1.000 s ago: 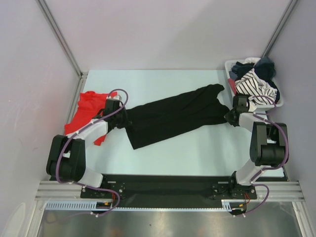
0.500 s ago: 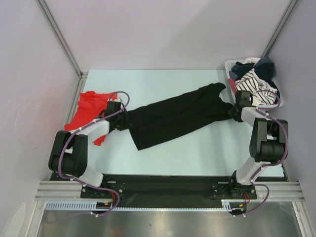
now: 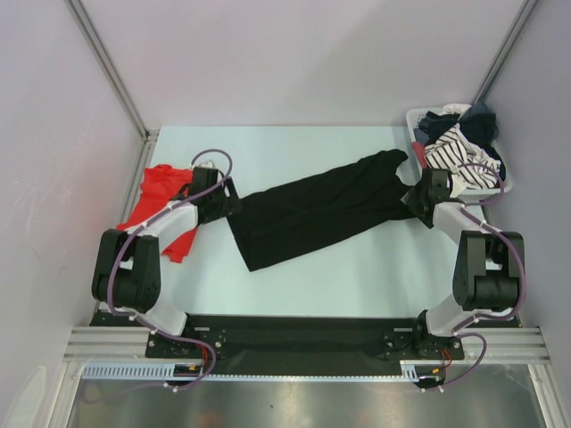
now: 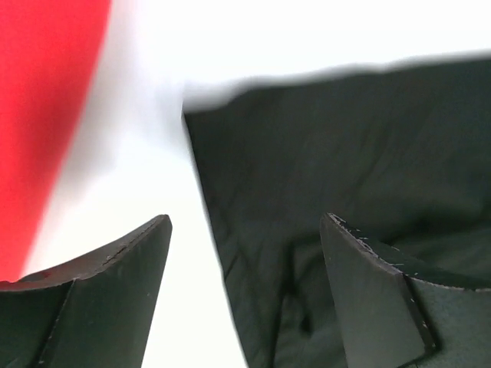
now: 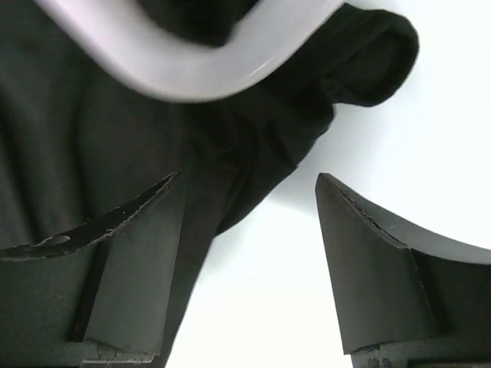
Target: Fold and stack the tank tops
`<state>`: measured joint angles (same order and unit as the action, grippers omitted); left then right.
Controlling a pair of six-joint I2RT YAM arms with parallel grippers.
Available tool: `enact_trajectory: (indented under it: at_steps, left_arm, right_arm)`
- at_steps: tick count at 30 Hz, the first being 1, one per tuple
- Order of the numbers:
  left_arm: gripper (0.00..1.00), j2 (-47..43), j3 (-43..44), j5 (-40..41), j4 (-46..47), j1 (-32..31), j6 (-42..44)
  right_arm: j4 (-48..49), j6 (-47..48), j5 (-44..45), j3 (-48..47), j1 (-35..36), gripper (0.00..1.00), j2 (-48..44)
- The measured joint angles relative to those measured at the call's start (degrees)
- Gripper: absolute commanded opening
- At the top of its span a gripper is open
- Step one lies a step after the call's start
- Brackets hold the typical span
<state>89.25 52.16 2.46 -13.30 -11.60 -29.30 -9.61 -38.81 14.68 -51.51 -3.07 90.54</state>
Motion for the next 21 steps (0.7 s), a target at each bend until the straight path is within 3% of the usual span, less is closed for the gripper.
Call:
enact_trajectory:
  at_steps: [10, 12, 16, 17, 20, 21]
  left_arm:
    - [0.82, 15.21, 16.79, 4.79, -4.79, 0.07, 2.93]
    - [0.76, 17.44, 18.27, 5.22, -6.03, 0.07, 3.39]
    - [0.47, 19.74, 19.08, 5.55, -7.80, 0.11, 4.35]
    - [0.32, 20.13, 19.17, 5.53, -8.02, 0.11, 4.42]
    - [0.08, 20.92, 19.34, 5.97, -8.46, 0.11, 5.31]
    - [0.04, 20.92, 19.37, 6.05, -8.46, 0.11, 5.33]
  right_arm:
    - [-0.59, -0.15, 0.72, 4.22, 1.68, 0.66, -8.48]
    - [-1.03, -0.11, 0.55, 5.27, 1.97, 0.63, -9.31]
    - [-1.46, -0.24, -0.24, 7.54, 2.25, 0.49, -10.34]
    - [-1.68, -0.31, -0.48, 7.89, 2.25, 0.38, -10.25]
    - [-2.54, -1.16, -0.57, 7.98, 2.25, 0.15, -9.03]
    - [-2.78, -1.49, -0.48, 7.87, 2.27, 0.12, -8.17]
